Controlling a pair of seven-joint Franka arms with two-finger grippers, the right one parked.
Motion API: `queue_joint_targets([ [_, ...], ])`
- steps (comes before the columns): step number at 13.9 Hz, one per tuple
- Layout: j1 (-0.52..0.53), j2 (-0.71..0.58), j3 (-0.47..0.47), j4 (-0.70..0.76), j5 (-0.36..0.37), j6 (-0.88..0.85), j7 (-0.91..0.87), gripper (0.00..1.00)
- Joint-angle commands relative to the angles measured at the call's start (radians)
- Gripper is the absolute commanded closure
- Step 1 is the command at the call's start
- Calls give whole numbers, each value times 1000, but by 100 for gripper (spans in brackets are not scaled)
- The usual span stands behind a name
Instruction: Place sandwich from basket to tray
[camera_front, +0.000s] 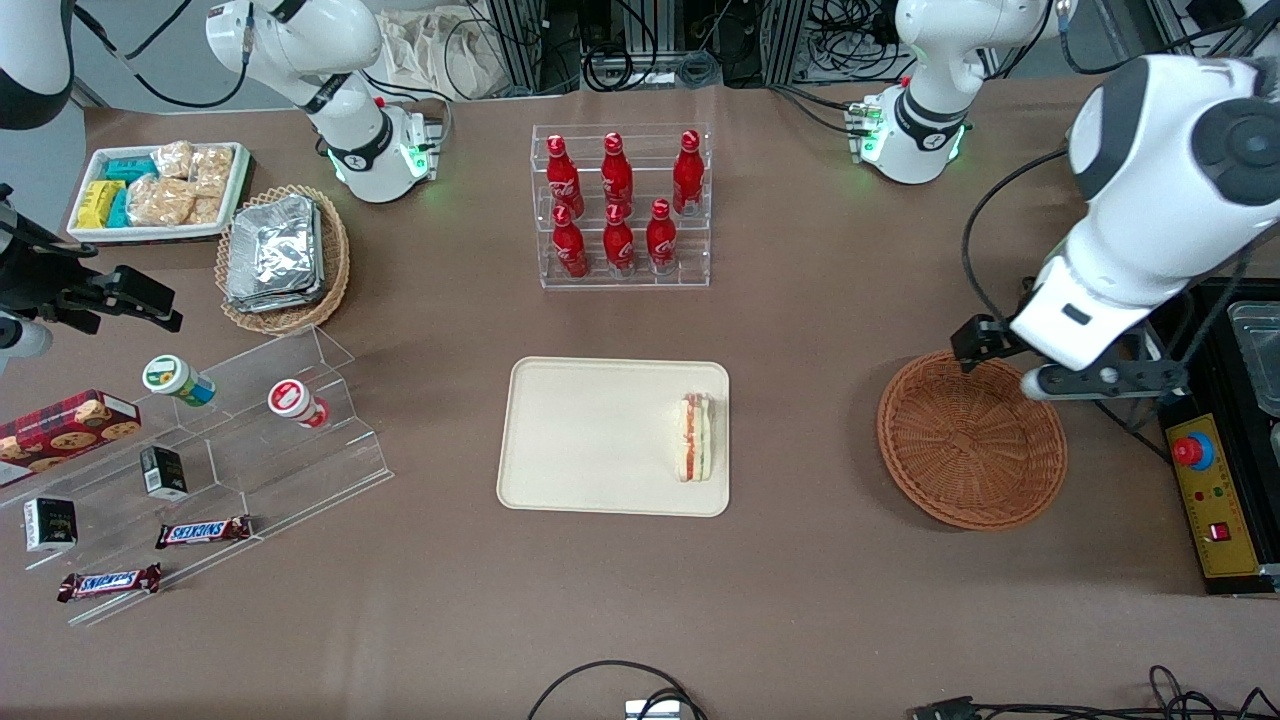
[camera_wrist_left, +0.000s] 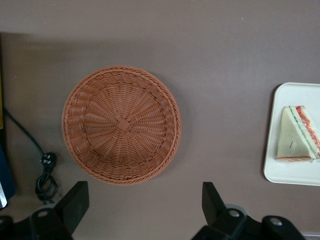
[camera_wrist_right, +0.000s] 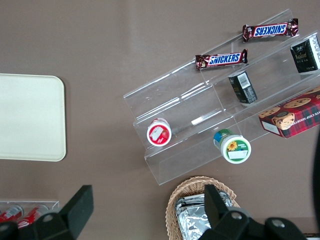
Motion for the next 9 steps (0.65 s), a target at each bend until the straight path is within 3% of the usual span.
queue_joint_targets([
  [1, -29, -50, 63, -33, -35, -29, 54, 0],
  [3, -61, -67, 124, -40, -35, -41, 86, 0],
  [9, -61, -66, 138, -31, -26, -69, 94, 0],
])
